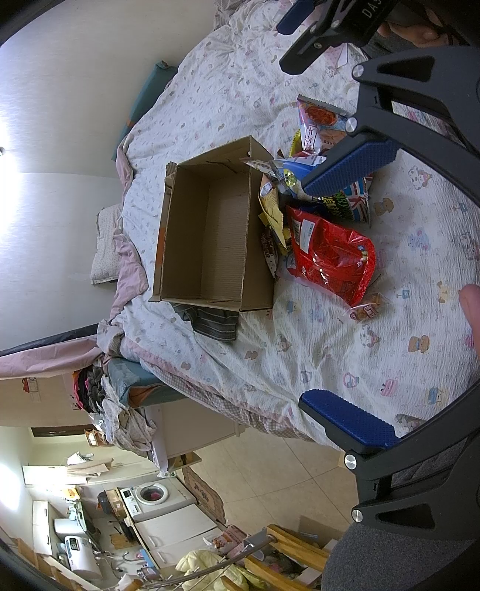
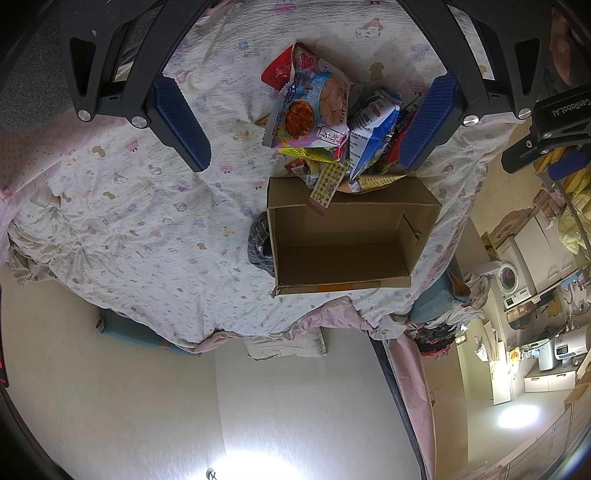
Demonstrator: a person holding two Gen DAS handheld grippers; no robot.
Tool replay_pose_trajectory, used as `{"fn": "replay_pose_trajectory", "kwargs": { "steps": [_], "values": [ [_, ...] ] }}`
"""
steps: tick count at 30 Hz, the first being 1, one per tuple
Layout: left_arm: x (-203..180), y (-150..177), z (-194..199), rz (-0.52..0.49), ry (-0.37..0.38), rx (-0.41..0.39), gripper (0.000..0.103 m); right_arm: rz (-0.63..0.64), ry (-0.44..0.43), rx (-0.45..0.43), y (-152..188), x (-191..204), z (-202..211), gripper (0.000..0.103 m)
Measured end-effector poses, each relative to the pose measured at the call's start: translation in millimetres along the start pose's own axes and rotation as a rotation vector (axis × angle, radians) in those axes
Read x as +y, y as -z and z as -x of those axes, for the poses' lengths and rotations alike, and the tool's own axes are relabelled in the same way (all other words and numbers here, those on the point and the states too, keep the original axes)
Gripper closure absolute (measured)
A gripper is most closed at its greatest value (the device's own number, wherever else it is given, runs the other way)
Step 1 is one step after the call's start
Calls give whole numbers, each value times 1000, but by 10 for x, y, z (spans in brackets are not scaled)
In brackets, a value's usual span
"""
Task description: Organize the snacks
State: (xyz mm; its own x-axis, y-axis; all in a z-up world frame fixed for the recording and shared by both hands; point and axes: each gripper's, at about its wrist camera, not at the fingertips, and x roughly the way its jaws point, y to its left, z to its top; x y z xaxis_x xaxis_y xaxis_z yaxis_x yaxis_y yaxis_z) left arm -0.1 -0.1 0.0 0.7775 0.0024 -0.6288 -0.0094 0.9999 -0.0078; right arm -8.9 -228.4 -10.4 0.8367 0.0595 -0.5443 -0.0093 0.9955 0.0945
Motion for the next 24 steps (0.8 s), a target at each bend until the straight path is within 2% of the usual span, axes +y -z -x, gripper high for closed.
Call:
{"fn": "replay_pose_trajectory", "kwargs": {
  "steps": [24],
  "values": [
    [1,-1,-4,-1,0,0,0,0,-2,3,1,4,-10,0]
  ]
}}
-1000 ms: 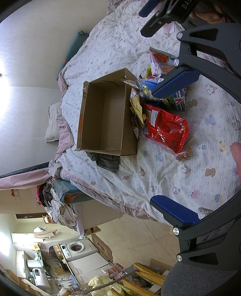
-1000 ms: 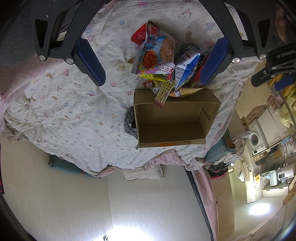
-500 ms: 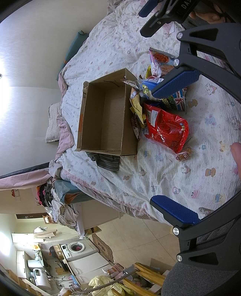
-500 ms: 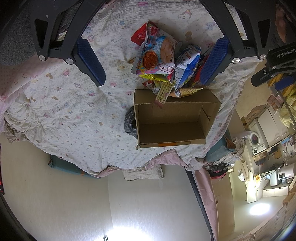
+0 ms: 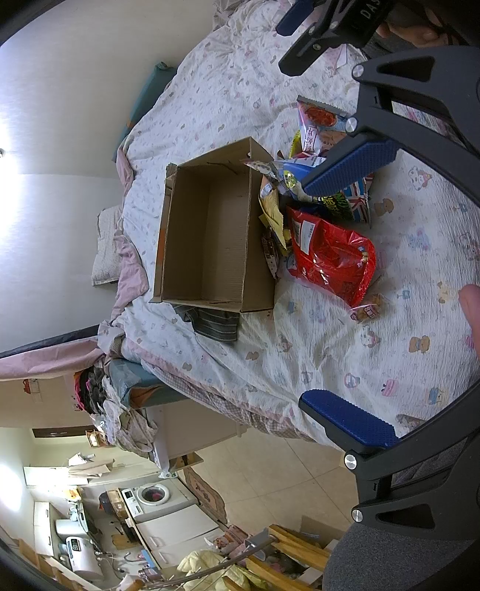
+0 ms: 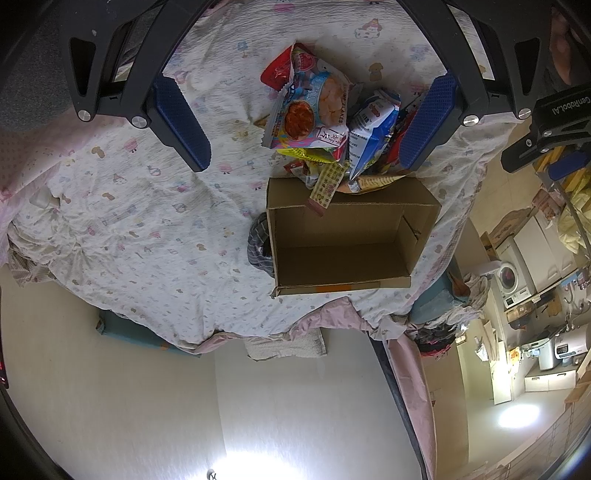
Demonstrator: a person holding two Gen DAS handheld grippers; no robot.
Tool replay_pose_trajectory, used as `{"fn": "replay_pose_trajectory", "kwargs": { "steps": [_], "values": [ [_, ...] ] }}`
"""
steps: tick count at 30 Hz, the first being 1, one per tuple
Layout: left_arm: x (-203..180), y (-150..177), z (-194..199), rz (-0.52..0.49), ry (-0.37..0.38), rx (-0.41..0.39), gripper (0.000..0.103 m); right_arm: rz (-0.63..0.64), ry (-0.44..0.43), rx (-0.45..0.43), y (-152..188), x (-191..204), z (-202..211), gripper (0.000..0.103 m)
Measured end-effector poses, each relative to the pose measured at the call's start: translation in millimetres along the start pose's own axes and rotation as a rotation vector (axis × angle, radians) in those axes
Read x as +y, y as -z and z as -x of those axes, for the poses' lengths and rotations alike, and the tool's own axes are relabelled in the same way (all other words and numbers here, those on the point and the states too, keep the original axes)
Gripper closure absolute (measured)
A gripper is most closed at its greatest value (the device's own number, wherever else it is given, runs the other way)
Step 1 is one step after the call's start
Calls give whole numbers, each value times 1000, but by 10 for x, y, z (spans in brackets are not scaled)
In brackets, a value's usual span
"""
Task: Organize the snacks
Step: 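Grasp the red candy bag with the left gripper while the right grasps the pink cookie packet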
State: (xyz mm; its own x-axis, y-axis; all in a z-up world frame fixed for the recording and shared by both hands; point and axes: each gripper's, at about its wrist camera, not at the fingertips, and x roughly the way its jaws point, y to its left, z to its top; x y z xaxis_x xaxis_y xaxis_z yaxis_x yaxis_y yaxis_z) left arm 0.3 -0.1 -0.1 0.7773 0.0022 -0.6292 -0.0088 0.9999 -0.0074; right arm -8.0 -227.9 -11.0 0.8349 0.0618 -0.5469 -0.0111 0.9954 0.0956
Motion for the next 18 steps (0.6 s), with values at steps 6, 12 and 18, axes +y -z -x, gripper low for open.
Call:
{"fn": "replay_pose_trajectory", "kwargs": {
  "steps": [6,12,18],
  "values": [
    [0,11,-9,-2,4,1,0,-8,0,5,-13,-31,7,0],
    [-14,-66,-83,-16,3,45,0,-52,-47,47,-161,-131,-35,0],
    [-20,-307,-364,-47,-15,159,0,-66,-123,234,-442,-267,-347,0]
  ]
}}
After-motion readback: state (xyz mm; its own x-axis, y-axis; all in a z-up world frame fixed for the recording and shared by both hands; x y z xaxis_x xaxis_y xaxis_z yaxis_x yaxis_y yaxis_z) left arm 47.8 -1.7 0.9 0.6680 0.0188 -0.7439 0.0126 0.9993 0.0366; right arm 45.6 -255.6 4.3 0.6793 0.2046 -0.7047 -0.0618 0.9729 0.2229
